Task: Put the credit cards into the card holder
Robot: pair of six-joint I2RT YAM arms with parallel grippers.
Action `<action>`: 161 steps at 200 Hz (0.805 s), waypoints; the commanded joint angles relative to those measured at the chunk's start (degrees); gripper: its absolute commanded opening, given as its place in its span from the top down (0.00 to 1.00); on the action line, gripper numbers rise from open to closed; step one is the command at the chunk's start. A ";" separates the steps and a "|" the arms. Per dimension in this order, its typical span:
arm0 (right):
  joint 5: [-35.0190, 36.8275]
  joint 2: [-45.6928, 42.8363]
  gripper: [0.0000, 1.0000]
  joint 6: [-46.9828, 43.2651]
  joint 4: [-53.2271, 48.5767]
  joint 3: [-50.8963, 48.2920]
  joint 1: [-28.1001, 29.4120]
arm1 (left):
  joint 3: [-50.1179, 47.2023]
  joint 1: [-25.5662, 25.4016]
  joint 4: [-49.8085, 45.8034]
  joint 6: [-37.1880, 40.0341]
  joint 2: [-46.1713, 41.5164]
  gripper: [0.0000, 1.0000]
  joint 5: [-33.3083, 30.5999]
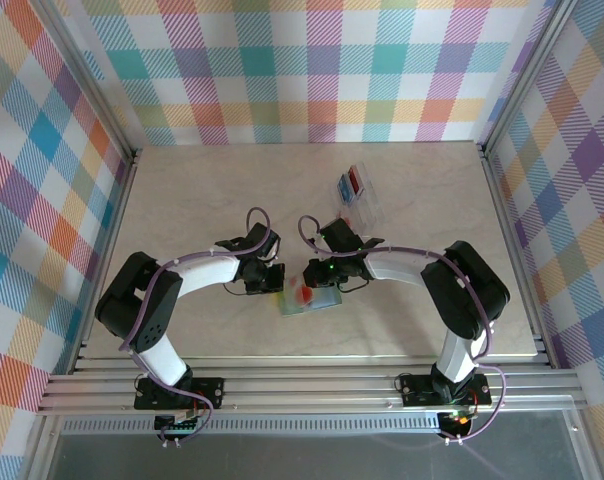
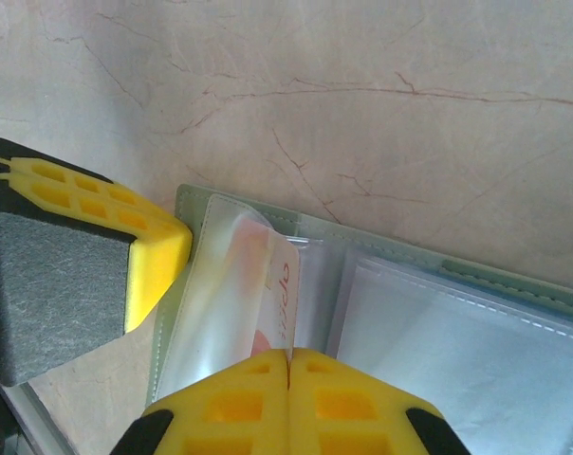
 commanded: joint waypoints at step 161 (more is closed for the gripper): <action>-3.86 2.36 0.90 3.45 6.02 -3.32 1.79 | -1.62 -0.17 1.33 0.08 -0.40 1.00 -0.89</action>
